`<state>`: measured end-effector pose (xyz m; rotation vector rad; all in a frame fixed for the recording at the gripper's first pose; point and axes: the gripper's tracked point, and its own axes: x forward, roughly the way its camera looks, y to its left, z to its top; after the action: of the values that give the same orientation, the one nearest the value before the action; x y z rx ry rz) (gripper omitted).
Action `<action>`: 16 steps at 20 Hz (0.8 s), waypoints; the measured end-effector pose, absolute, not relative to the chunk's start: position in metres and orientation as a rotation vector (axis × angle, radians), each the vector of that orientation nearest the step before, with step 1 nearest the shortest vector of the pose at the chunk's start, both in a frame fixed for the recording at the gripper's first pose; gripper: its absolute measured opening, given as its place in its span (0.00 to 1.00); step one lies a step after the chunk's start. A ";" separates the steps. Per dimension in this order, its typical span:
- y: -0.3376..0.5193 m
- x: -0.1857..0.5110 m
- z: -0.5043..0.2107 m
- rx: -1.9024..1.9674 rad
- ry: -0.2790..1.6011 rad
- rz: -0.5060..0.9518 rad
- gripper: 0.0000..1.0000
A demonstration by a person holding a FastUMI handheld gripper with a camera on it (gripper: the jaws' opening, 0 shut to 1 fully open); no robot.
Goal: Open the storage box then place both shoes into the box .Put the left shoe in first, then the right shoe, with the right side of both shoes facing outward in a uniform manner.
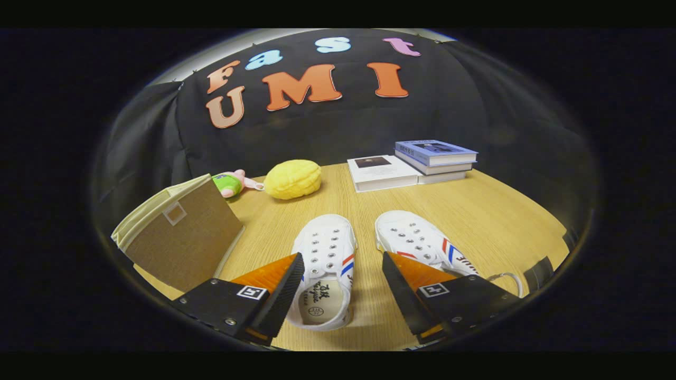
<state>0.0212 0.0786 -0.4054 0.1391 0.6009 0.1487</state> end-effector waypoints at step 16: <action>0.094 0.020 -0.436 0.121 0.697 0.176 0.19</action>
<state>0.0200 0.0942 -0.4355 0.1206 0.6968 0.1764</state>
